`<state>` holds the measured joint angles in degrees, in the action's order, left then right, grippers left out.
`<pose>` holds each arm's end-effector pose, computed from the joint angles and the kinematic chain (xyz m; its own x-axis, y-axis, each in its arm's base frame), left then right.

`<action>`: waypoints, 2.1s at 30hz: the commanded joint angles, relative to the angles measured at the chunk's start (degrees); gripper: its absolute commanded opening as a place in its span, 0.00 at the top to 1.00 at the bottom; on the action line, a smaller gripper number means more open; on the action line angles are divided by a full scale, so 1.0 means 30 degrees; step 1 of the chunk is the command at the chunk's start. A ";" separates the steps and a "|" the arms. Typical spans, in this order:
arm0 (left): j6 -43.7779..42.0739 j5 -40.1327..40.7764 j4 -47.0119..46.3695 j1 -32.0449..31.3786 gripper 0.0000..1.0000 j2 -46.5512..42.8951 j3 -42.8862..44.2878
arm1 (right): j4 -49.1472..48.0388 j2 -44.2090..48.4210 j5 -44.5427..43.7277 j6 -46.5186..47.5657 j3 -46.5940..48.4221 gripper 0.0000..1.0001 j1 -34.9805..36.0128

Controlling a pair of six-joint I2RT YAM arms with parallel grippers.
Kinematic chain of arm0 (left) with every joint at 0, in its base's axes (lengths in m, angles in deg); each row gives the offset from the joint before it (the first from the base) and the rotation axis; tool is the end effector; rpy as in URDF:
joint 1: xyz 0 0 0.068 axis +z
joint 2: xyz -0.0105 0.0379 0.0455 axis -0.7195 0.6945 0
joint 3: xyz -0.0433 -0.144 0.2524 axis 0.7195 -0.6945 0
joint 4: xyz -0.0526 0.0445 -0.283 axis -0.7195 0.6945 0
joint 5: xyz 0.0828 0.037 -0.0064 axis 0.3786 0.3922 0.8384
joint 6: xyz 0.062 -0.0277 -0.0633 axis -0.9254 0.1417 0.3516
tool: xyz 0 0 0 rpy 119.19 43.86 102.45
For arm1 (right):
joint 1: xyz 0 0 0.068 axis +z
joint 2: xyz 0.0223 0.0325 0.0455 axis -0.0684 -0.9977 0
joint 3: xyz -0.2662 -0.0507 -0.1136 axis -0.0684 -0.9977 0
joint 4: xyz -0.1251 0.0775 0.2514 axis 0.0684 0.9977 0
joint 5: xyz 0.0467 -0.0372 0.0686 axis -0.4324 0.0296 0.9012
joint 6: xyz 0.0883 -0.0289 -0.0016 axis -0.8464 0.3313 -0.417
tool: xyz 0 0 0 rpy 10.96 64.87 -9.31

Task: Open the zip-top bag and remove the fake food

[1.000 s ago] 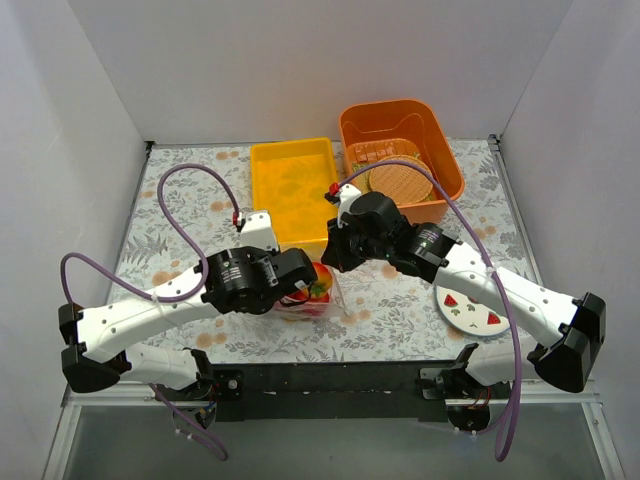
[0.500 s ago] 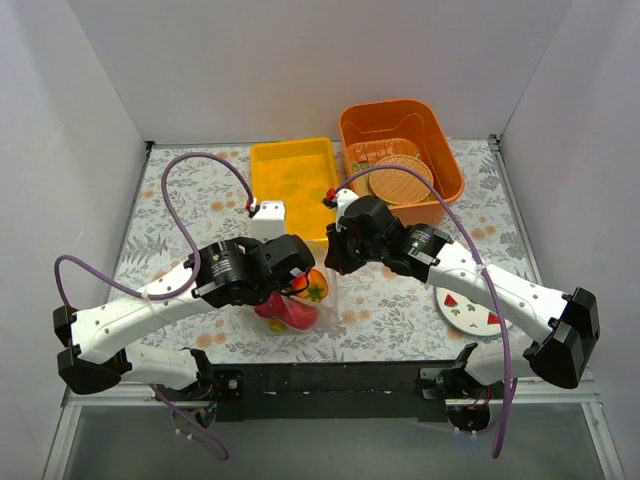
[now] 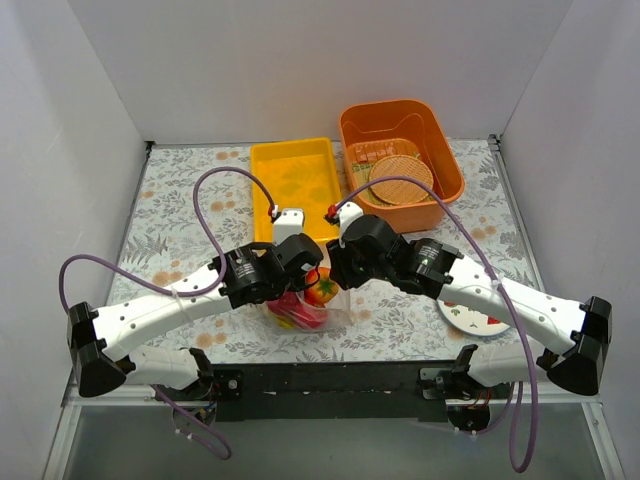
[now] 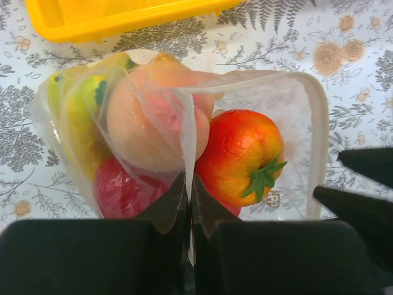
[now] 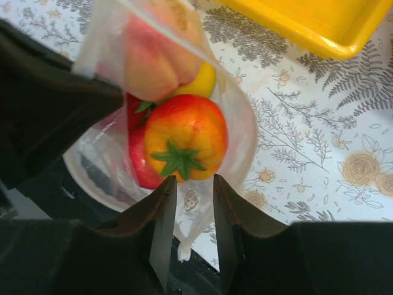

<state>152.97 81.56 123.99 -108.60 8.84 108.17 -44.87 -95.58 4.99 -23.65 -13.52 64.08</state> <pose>0.1698 -0.2321 0.3023 -0.6613 -0.5633 -0.4954 -0.3249 0.8103 -0.4877 0.1802 0.2826 0.3288 -0.5716 -0.2801 -0.7713 -0.6132 0.7704 0.1746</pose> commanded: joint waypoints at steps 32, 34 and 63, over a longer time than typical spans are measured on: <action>-0.0119 -0.1611 -0.4127 0.0852 1.00 -0.2024 -0.2097 | -0.6338 -0.1501 0.3083 0.0561 -0.4439 0.16 -0.0805; -0.0031 -0.1523 -0.4069 0.0911 1.00 -0.1937 -0.2126 | -0.6104 -0.1238 0.3083 0.0501 -0.4614 0.08 -0.0806; -0.1636 0.0175 -0.4184 0.3049 1.00 -0.3927 -0.4729 | -0.4375 -0.2408 0.3463 0.0060 -0.1748 0.66 -0.0161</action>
<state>152.73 77.45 111.97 -101.41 0.53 96.80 -58.66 -102.47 14.94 -23.54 -25.43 63.29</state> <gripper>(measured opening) 0.009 0.700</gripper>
